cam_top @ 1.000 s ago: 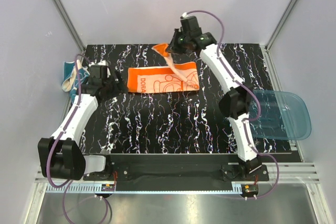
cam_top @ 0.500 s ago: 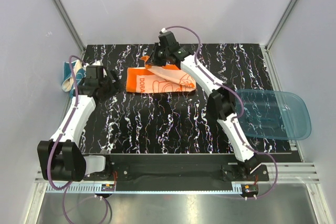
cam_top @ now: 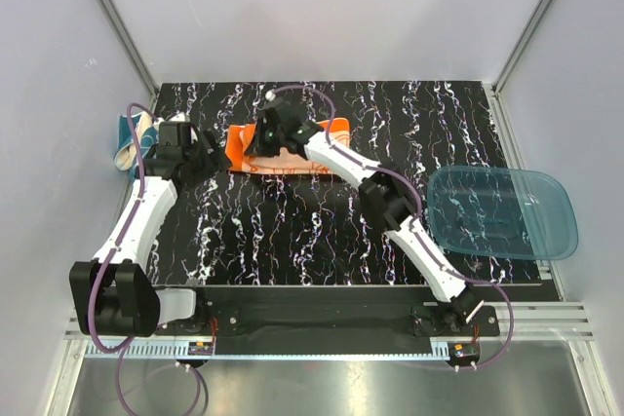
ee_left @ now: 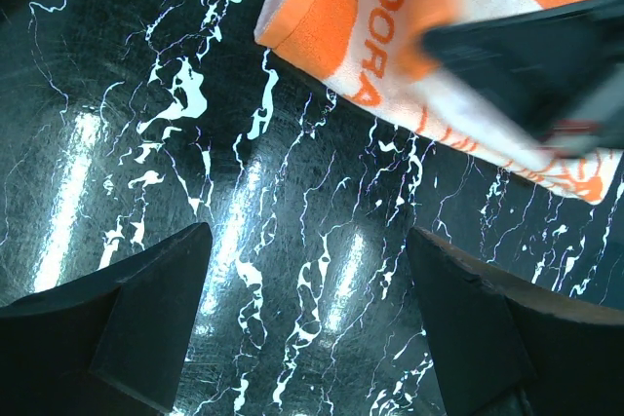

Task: Roll the towels
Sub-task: Fold the towel

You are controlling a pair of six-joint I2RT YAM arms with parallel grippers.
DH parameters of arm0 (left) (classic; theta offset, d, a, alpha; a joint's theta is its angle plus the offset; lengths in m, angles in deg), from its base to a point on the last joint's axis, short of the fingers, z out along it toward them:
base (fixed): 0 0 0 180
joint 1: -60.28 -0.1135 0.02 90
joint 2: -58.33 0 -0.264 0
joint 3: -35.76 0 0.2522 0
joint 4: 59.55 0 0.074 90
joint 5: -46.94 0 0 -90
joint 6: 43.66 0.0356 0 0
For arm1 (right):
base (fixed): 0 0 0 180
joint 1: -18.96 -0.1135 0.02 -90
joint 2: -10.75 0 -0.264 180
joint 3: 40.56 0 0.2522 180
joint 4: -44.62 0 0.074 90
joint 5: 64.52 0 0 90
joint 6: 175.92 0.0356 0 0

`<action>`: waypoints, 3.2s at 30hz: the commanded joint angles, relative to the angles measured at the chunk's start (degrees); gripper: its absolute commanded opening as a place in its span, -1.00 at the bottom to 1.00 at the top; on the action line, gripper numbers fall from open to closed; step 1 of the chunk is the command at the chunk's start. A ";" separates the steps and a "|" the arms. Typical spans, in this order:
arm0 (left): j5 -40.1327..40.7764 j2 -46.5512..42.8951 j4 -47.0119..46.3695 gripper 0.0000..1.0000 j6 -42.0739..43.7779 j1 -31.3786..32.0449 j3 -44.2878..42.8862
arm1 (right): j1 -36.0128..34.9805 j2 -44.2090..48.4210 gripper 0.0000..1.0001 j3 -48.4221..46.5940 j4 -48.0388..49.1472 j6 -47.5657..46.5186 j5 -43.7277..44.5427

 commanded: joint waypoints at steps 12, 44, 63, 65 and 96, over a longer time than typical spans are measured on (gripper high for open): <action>2.06 -0.35 -1.69 0.74 0.31 -0.49 0.45 | -4.44 -6.11 0.27 1.34 5.93 -1.36 -3.91; 8.74 1.49 -1.60 0.72 3.39 5.49 0.28 | 19.91 27.56 0.27 46.07 -4.97 -6.38 6.38; 11.54 0.70 -1.07 0.72 5.58 8.74 -0.25 | 7.00 43.45 -0.54 75.58 1.80 8.64 3.22; 13.13 0.70 -0.63 0.72 6.64 11.55 -0.77 | 4.10 46.18 -0.25 77.96 0.84 10.23 3.56; 11.38 11.33 -20.32 -0.33 -8.65 50.75 9.15 | 14.19 44.01 -1.00 75.78 11.38 -1.98 -4.25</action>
